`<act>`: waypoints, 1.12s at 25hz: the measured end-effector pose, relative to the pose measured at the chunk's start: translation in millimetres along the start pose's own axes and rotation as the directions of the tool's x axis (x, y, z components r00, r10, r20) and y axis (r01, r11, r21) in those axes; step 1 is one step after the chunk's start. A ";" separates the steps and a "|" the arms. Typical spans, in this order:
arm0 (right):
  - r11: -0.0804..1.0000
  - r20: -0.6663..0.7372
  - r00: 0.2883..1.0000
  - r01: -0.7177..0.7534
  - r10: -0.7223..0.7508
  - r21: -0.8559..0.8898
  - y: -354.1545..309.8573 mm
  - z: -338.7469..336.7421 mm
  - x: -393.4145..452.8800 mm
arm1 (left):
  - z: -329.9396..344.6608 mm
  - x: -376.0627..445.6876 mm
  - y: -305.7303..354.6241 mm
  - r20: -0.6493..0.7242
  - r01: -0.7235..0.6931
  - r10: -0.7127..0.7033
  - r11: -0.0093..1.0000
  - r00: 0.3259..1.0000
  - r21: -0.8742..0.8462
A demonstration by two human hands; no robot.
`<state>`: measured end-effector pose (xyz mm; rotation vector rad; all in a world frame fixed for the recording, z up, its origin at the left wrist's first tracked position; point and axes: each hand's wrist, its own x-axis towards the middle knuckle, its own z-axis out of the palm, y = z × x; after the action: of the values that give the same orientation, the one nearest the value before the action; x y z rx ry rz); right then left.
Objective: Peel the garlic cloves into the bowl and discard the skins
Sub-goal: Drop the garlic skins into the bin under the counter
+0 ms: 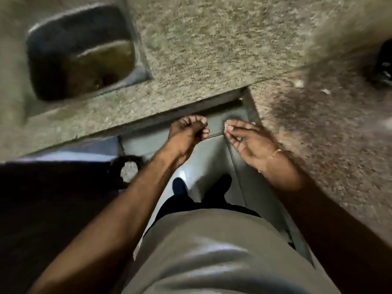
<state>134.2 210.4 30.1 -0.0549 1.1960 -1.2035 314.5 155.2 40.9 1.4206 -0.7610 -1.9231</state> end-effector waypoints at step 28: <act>0.568 0.234 0.865 -0.069 0.443 -0.820 544.7 241.0 192.7 | -486.3 25.5 -292.4 -0.757 -0.405 -0.326 0.690 0.567 -0.600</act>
<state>653.7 177.8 -317.6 -0.7568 1.2068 -0.2642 735.3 281.5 -319.1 1.4679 0.4356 -1.0001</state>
